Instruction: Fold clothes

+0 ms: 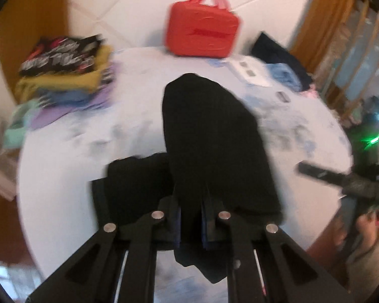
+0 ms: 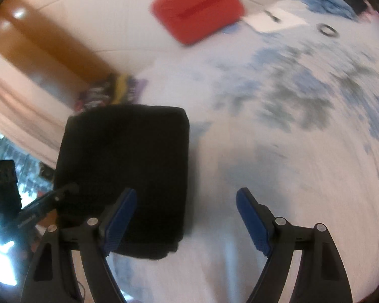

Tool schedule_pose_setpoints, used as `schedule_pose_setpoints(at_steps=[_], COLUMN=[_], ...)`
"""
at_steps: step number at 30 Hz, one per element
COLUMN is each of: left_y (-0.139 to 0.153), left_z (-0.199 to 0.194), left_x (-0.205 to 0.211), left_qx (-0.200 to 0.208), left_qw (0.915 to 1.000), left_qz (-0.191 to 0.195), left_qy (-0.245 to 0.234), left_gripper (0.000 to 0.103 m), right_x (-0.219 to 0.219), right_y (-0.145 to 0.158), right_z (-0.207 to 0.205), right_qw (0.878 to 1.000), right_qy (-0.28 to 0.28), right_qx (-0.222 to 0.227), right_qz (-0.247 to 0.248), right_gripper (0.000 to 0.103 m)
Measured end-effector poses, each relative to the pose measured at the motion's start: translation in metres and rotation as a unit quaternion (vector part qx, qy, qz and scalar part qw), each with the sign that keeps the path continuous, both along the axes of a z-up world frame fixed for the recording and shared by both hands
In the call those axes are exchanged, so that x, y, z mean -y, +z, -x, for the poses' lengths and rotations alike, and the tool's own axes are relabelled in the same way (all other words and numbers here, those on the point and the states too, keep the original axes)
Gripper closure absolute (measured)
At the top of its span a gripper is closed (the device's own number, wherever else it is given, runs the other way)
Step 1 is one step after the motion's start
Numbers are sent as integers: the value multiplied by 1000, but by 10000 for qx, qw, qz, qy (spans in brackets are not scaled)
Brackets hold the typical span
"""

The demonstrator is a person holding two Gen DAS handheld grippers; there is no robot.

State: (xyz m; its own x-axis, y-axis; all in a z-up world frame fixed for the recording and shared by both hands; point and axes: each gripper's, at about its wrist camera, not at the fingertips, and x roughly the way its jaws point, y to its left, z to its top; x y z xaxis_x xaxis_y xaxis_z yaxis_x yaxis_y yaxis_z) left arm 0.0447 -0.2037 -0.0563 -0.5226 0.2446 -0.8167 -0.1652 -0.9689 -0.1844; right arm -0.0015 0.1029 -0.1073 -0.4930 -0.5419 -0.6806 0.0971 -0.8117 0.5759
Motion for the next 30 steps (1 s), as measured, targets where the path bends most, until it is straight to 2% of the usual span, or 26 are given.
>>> schedule_pose_setpoints(at_steps=[4, 7, 9, 11, 13, 15, 17, 19, 20, 22, 24, 25, 26, 27, 28, 30], left_y=[-50, -83, -83, -74, -63, -48, -36, -41, -47, -60, -70, -72, -73, -70, -66, -47], left_z=[5, 10, 12, 14, 14, 20, 27, 34, 39, 49, 56, 58, 59, 59, 58, 55], left_x=[39, 55, 57, 59, 65, 67, 67, 65, 62, 63, 65, 64, 63, 60, 57, 55], left_qx=[520, 722, 645, 612, 519, 413, 364, 403, 497, 673, 789, 821, 853, 802, 749, 574], left_qw=[9975, 9944, 9950, 9960, 9976, 9983, 9987, 9989, 9986, 9975, 9955, 9946, 9935, 9944, 9952, 9968], left_qz=[230, 267, 271, 204, -21, -197, -258, -174, -85, -138, -471, -595, -719, -654, -586, -534], left_qy=[423, 721, 716, 615, 450, 369, 258, 170, 154, 175, 233, 233, 233, 228, 224, 161], left_gripper=[91, 88, 88, 87, 84, 76, 52, 42, 42, 42, 43, 63, 73, 76, 84, 88], right_x=[51, 93, 118, 119, 112, 105, 100, 94, 92, 88, 86, 85, 83, 82, 81, 80], right_y=[9, -23, -45, -63, -63, -54, -45, -36, -32, -31, -34, -35, -36, -38, -38, -39], right_z=[14, 32, 44, 54, 58, 56, 55, 53, 52, 50, 45, 43, 42, 42, 41, 39], right_qw=[9982, 9939, 9892, 9896, 9919, 9936, 9947, 9957, 9962, 9968, 9968, 9969, 9969, 9968, 9967, 9966], right_qy=[540, 914, 1136, 1006, 844, 771, 727, 682, 660, 580, 499, 474, 440, 409, 377, 316], right_qx=[-181, 207, 469, 744, 831, 765, 674, 582, 537, 541, 617, 632, 651, 677, 706, 745], right_qz=[-185, -574, -801, -713, -467, -311, -265, -219, -195, -137, -63, -62, -74, -91, -124, -182], right_gripper=[22, 26, 27, 27, 27, 27, 27, 27, 27, 27, 27, 27, 27, 27, 27, 27])
